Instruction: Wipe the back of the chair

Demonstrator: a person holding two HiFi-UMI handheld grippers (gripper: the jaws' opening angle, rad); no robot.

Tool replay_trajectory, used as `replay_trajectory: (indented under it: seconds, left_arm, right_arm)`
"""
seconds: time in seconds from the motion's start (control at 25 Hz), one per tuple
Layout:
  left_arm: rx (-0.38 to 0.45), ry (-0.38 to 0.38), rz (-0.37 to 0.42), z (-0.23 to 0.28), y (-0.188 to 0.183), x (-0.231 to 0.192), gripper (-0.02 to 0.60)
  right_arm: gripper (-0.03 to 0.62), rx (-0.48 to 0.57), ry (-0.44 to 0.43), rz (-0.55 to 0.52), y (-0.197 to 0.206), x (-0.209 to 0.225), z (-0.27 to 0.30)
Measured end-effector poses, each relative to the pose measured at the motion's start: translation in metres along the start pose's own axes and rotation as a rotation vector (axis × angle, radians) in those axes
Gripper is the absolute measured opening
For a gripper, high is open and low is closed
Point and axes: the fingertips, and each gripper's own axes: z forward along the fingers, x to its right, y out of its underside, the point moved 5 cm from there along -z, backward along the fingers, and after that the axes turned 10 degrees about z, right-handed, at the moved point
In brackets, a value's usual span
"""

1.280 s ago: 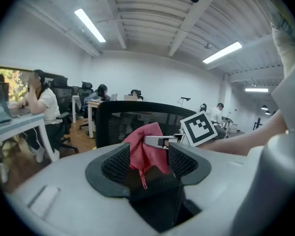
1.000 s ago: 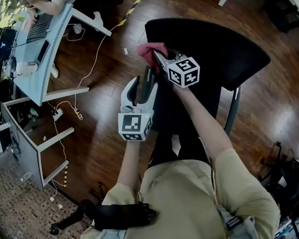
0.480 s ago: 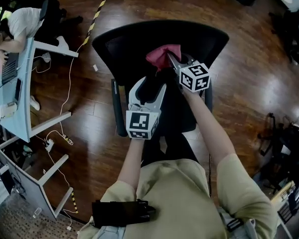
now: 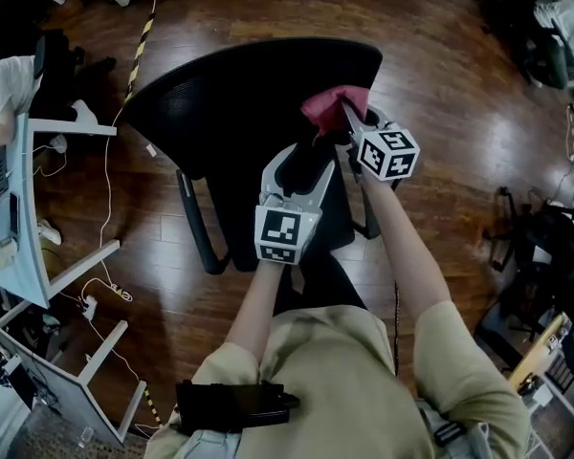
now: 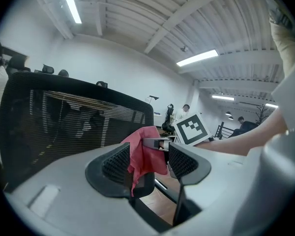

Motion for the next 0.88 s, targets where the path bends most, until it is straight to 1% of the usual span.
replay_trajectory:
  seconds: [0.04, 0.08, 0.16, 0.24, 0.36, 0.48, 0.56, 0.64, 0.72, 0.8, 0.88]
  left_arm:
    - [-0.001, -0.010, -0.001, -0.003, 0.001, -0.003, 0.236]
    - [-0.001, -0.028, -0.003, -0.008, 0.001, -0.007, 0.236]
    - [-0.002, -0.087, -0.011, -0.024, 0.003, -0.021, 0.236]
    - [-0.012, -0.161, -0.025, -0.047, 0.007, -0.038, 0.236]
    - [-0.031, -0.270, -0.051, -0.092, 0.017, -0.076, 0.236]
    - [-0.064, -0.390, -0.065, -0.140, 0.032, -0.113, 0.236]
    - [-0.085, -0.460, -0.073, -0.169, 0.039, -0.131, 0.236]
    - [-0.098, -0.516, -0.081, -0.194, 0.045, -0.144, 0.236]
    - [-0.106, -0.551, -0.093, -0.211, 0.050, -0.149, 0.236]
    - [-0.113, -0.556, -0.105, -0.217, 0.055, -0.150, 0.236]
    - [-0.119, -0.536, -0.106, -0.213, 0.059, -0.150, 0.236]
  right_arm:
    - [0.017, -0.014, -0.026, -0.023, 0.002, -0.010, 0.003]
    - [0.017, -0.031, -0.071, -0.052, 0.005, -0.025, 0.009]
    - [0.017, -0.070, -0.177, -0.089, 0.015, -0.063, 0.026]
    - [0.017, -0.100, -0.267, -0.078, 0.030, -0.100, 0.046]
    - [0.017, -0.137, -0.382, -0.060, 0.056, -0.162, 0.084]
    - [0.017, -0.183, -0.498, -0.076, 0.081, -0.227, 0.119]
    - [0.017, -0.208, -0.558, -0.084, 0.095, -0.266, 0.138]
    - [0.017, -0.220, -0.602, -0.068, 0.104, -0.296, 0.154]
    - [0.017, -0.225, -0.620, -0.036, 0.107, -0.312, 0.168]
    - [0.017, -0.226, -0.627, -0.020, 0.107, -0.315, 0.173]
    - [0.017, -0.222, -0.614, -0.033, 0.106, -0.308, 0.171]
